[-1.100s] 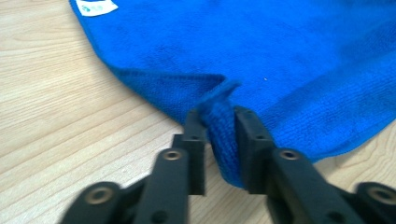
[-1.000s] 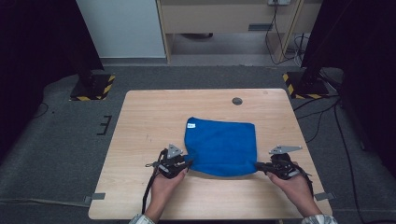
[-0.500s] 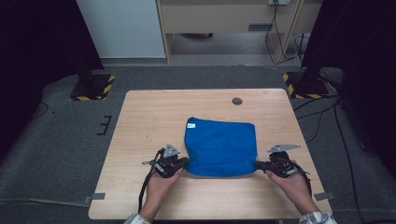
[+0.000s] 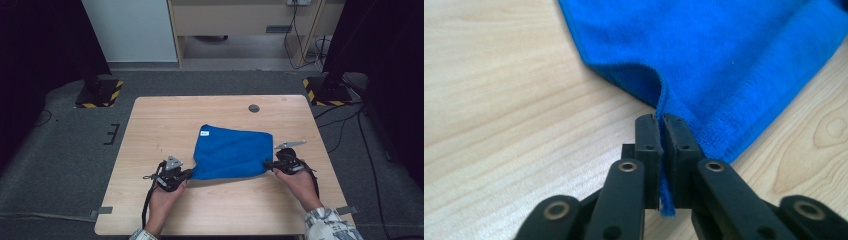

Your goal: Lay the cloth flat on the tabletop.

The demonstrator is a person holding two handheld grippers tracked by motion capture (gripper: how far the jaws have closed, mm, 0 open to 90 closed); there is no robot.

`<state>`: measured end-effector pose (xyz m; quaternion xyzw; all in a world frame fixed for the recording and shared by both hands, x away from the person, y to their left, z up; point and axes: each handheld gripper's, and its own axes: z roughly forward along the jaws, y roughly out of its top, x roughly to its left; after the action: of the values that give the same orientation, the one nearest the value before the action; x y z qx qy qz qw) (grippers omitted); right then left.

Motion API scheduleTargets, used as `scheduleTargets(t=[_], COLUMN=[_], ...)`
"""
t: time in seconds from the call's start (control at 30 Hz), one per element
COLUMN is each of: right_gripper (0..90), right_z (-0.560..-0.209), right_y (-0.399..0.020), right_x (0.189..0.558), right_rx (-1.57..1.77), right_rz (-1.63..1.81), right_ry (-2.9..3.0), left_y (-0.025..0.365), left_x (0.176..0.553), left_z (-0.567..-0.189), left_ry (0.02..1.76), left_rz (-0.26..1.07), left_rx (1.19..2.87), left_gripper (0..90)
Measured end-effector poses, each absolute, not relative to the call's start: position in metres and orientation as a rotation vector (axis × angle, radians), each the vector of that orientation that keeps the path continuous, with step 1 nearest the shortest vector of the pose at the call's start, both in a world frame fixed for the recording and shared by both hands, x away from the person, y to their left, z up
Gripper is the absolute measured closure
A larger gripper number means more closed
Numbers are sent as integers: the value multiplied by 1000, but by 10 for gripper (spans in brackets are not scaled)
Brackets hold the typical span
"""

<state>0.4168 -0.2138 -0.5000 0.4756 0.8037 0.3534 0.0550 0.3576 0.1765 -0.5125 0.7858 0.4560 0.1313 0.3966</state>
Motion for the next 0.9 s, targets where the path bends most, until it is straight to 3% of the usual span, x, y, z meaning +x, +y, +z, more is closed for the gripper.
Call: scheduleTargets(t=[0.23,0.43,0.53,0.8,0.9], right_gripper=[784,630,596,613,720], right_z=[-513,-514,-515,-521,-522], right_y=[-202,-209,-216,-222,-217], right_x=[428,420,412,407,406], right_rx=[1453,1424,1416,1386,1364], right_rz=[1132,1179,1180,1202,1207], right_ry=[2455,2429,2408,2425,2441], left_y=[178,178,178,179,179], left_x=[357,357,358,359,359], left_z=[-516,-516,-517,-519,-519], left_ry=[1150,1152,1156,1161,1160], left_rz=[326,336,341,332,329], left_rx=[1982,1979,1979,1979,1980], left_gripper=[834,827,828,826,827])
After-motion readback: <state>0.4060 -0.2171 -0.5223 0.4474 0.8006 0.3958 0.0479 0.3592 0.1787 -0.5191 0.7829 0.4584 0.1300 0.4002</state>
